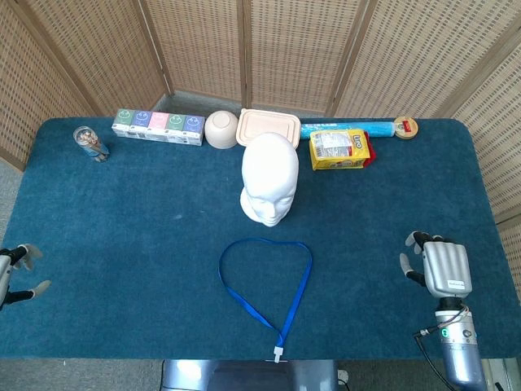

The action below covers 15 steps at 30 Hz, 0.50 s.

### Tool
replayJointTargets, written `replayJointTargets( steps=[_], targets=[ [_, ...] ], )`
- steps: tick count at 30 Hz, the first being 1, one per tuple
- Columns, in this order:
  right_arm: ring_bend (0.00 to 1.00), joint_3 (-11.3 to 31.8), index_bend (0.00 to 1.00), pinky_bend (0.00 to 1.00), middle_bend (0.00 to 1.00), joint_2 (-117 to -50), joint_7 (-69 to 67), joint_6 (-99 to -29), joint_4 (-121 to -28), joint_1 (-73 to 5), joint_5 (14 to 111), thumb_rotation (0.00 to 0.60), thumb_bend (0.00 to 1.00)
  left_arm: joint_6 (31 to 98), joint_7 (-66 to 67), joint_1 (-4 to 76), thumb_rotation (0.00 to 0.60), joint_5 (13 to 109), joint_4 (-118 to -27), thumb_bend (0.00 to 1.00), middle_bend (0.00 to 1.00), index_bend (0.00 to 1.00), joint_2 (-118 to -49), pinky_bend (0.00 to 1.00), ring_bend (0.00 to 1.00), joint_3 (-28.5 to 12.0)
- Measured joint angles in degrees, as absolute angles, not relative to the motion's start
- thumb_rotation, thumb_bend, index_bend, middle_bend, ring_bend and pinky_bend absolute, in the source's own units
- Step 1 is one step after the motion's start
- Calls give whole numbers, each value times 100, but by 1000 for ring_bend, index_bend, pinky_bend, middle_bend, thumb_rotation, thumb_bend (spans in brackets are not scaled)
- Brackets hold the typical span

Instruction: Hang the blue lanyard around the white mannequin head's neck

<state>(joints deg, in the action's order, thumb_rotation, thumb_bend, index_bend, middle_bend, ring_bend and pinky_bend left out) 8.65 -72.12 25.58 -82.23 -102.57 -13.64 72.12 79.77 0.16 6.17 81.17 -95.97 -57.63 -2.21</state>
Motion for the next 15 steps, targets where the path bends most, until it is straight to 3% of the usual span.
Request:
replayJointTargets(
  steps=[15],
  targets=[
    [544,942,438,538,538,-7262,2477,-8115,-10327,-1474,7244,476,427,8017,75,650,508,8174,-9656,156,562,429,-5696,337,509,-254]
  ],
)
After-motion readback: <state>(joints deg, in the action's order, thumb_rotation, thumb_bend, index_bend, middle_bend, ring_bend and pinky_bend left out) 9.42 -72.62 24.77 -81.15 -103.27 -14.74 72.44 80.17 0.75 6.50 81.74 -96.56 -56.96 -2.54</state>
